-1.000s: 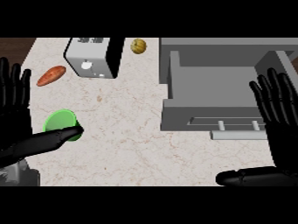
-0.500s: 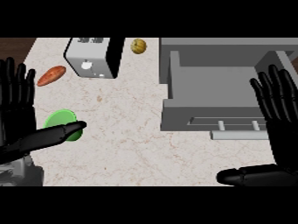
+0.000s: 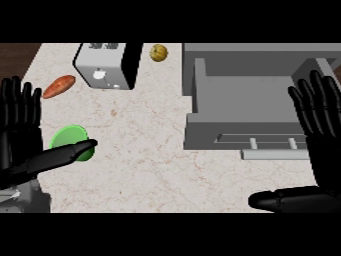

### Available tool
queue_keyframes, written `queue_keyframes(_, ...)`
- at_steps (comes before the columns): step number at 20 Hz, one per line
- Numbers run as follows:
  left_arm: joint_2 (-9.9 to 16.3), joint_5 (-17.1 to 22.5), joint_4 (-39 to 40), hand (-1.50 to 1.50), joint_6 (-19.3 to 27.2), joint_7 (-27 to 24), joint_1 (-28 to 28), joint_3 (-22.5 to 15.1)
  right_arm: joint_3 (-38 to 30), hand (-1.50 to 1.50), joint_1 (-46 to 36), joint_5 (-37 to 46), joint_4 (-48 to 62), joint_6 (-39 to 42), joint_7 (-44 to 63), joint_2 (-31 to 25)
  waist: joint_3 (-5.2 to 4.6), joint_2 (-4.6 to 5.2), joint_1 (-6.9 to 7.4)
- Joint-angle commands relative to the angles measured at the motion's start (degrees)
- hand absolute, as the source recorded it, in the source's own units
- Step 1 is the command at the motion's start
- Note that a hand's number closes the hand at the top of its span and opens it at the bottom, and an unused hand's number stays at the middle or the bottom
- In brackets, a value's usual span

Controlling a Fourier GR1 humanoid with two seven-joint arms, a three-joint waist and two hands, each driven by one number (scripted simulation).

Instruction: Pick up the cup, place it into the drawer and close the drawer

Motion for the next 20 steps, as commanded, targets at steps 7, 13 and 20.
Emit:
queue_keyframes(7, -1.5, -0.9, 6.6, -1.50, 1.1, -6.8, 6.7, -0.4, -2.4, -1.50, 1.1, -2.2, 1.2, 2.9, -1.1, -1.8, 0.00, 0.02, -0.03)
queue_keyframes(13, -0.7, 3.1, 11.4, -1.50, -2.4, -10.9, 8.6, 3.7, -5.8, -1.50, -1.1, -4.7, 2.2, 3.2, 0.5, -3.0, 0.00, 0.02, 0.08)
queue_keyframes(20, 0.9, 3.8, 24.1, -1.50, -4.5, -18.6, 5.4, 6.3, -3.5, -1.50, 1.8, -4.0, -1.7, 2.7, 0.6, -1.2, -0.01, 0.02, -0.17)
